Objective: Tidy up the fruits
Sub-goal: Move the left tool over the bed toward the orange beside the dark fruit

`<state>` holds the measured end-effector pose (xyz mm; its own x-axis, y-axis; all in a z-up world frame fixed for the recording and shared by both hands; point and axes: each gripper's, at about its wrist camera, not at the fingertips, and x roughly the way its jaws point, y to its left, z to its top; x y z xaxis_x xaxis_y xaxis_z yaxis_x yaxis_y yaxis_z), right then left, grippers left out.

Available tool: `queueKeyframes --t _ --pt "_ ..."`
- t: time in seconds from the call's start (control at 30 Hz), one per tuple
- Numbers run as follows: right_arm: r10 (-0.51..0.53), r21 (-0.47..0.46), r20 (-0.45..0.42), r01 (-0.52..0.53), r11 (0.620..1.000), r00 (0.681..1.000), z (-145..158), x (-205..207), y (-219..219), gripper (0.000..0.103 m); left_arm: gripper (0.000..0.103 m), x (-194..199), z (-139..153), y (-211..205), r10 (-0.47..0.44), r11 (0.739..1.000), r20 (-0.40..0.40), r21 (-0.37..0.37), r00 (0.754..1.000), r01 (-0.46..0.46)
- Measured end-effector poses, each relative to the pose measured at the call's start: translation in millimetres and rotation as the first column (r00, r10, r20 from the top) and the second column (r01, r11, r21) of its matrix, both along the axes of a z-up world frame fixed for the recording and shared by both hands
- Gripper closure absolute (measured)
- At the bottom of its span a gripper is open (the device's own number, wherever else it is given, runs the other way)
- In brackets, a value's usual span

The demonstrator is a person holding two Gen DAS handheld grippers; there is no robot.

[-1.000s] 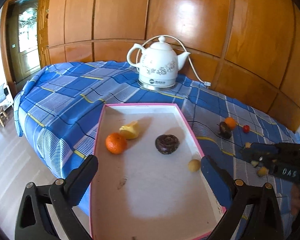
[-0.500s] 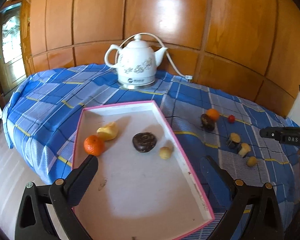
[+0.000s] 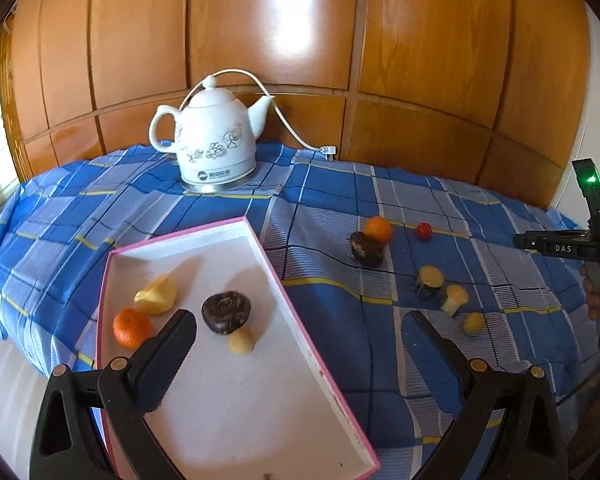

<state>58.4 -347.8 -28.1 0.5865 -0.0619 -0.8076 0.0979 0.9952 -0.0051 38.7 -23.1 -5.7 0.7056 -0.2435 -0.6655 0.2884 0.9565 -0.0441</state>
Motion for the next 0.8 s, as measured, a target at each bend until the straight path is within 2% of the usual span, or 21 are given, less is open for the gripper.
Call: queueKeyframes --t 0.17,0.3,0.47,0.6,0.7,0.8 --pt "-0.068 0.073 -0.041 0.071 0.995 0.997 -13.1 1.5 -21.6 0.068 0.0 20.3 -2.2 -13.6 -0.015 1.0 -0.038 0.009 0.999 0.016" --pt "-0.059 0.12 -0.033 0.062 0.991 0.998 -11.0 1.9 -20.7 0.068 0.0 37.9 -5.9 -27.0 -0.046 0.999 -0.087 -0.014 0.995 0.045" --pt "-0.022 0.164 -0.043 0.029 0.986 0.999 -13.5 4.9 -13.4 0.068 0.002 53.1 -8.1 -51.7 -0.101 0.995 -0.097 -0.001 0.99 0.101" --pt "0.099 0.263 -0.055 -0.081 0.961 0.994 -16.3 7.1 2.0 0.068 0.002 60.6 -12.7 -67.9 -0.134 0.991 -0.117 0.008 0.984 0.136" --pt "0.215 0.275 -0.059 -0.192 0.942 0.975 -19.7 5.8 27.9 0.068 0.002 62.4 -18.1 -75.6 -0.147 0.989 -0.135 0.005 0.98 0.149" --pt "0.283 0.268 -0.088 -0.251 0.93 0.955 -28.3 4.5 46.8 0.068 0.002 64.4 -24.0 -77.9 -0.146 0.989 -0.157 -0.001 0.977 0.148"
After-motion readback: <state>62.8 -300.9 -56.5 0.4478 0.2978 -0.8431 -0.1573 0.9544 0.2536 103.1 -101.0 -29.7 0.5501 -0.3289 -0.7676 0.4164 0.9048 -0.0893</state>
